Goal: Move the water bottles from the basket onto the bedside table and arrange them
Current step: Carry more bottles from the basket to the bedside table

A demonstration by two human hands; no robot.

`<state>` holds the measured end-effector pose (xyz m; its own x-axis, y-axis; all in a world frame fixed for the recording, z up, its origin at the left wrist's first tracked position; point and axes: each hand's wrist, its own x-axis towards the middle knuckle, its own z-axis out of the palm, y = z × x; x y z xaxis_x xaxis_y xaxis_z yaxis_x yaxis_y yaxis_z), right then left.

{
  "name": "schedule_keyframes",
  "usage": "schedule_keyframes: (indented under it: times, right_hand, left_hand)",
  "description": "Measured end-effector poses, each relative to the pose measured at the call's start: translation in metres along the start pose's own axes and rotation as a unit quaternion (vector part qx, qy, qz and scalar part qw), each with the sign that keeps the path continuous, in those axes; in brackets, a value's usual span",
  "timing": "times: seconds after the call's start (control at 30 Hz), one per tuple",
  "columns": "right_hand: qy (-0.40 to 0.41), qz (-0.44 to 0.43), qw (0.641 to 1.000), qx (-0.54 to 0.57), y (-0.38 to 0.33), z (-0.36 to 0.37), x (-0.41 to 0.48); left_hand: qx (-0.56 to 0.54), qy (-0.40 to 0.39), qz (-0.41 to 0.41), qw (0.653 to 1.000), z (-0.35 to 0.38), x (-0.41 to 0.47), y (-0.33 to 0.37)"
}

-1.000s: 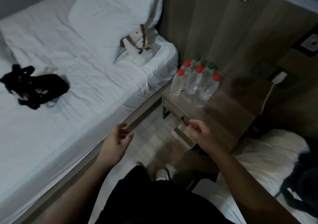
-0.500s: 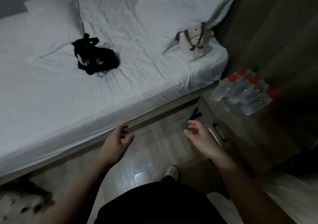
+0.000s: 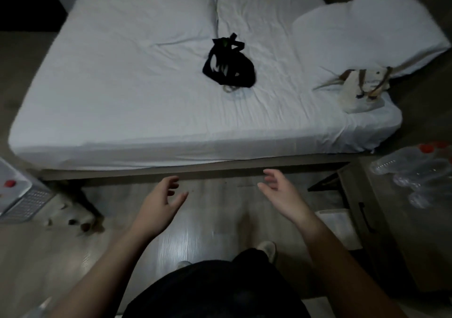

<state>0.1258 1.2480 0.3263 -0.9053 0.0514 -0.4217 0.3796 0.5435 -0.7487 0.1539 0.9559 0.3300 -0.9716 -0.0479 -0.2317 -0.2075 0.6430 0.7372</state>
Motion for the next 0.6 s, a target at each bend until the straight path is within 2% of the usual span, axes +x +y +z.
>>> schedule_keyframes:
  times: [0.33, 0.6]
  right_hand:
    - [-0.071, -0.063, 0.993, -0.077, -0.109, 0.143, -0.002]
    - [-0.164, -0.138, 0.961, -0.175, -0.188, 0.238, 0.029]
  left_hand:
    - [-0.035, 0.092, -0.065, 0.993, -0.116, -0.037, -0.108]
    - [-0.094, 0.150, -0.140, 0.974, -0.174, -0.041, -0.176]
